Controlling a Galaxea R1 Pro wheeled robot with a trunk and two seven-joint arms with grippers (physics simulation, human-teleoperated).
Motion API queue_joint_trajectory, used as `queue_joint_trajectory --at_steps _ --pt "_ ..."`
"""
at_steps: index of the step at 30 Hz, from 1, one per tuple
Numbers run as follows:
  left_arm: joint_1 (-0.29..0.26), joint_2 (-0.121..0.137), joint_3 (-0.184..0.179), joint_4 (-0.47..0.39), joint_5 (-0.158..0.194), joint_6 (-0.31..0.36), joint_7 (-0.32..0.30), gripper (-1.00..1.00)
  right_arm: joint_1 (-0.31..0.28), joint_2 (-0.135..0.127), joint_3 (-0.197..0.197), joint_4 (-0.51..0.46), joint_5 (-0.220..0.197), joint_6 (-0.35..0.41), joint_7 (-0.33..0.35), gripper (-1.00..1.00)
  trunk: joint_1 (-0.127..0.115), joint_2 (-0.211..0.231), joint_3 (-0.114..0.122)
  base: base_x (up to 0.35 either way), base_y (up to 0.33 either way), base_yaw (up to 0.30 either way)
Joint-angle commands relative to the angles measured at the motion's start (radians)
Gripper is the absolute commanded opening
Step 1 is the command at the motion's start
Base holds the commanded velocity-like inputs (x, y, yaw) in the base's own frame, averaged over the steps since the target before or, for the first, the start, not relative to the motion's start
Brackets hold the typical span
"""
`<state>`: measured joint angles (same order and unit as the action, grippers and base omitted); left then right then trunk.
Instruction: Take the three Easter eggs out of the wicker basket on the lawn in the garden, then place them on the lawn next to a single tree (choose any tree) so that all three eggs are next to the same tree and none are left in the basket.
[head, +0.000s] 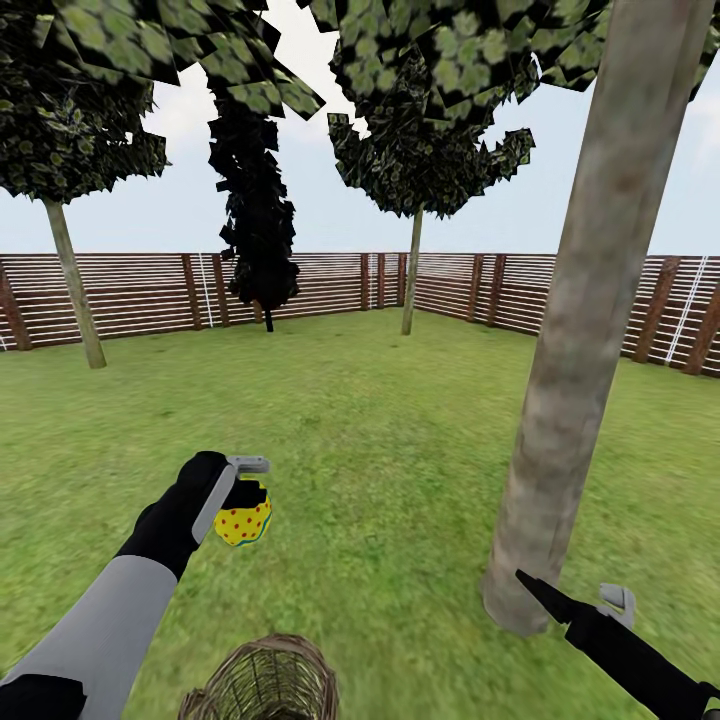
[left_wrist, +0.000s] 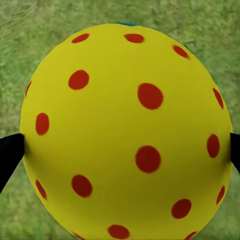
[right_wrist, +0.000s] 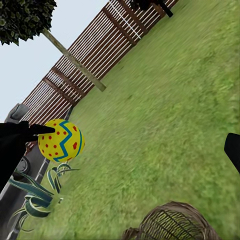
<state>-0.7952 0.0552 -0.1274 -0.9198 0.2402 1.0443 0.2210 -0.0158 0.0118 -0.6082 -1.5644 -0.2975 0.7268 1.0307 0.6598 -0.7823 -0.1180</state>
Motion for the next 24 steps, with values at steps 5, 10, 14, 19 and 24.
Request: queue_joint_trajectory --at_steps 5,10,14,19,24 --pt "-0.001 0.002 -0.003 -0.002 0.010 0.003 0.009 -1.00 -0.001 0.002 -0.003 0.000 -0.003 0.004 0.003 1.00 0.000 -0.001 -0.002 0.000 0.000 0.000" --pt "-0.001 0.003 -0.003 -0.002 0.011 0.003 0.009 -1.00 -0.001 0.002 -0.004 0.000 -0.001 0.004 0.003 1.00 0.000 -0.001 -0.001 0.000 0.000 -0.012" --pt "-0.001 0.003 -0.003 -0.003 0.014 0.003 0.009 -1.00 -0.001 0.001 -0.004 0.000 -0.003 0.005 0.002 1.00 0.000 -0.001 0.002 0.000 0.000 -0.181" --pt "-0.001 0.004 -0.003 -0.004 0.015 0.003 0.009 -1.00 -0.001 0.001 -0.004 0.000 -0.003 0.005 0.002 1.00 0.000 -0.001 0.006 0.000 0.000 -0.235" --pt "-0.001 0.004 -0.003 -0.004 0.015 0.003 0.009 -1.00 -0.001 0.001 -0.004 0.000 -0.003 0.005 0.003 1.00 0.000 -0.001 0.011 -0.006 0.000 -0.241"
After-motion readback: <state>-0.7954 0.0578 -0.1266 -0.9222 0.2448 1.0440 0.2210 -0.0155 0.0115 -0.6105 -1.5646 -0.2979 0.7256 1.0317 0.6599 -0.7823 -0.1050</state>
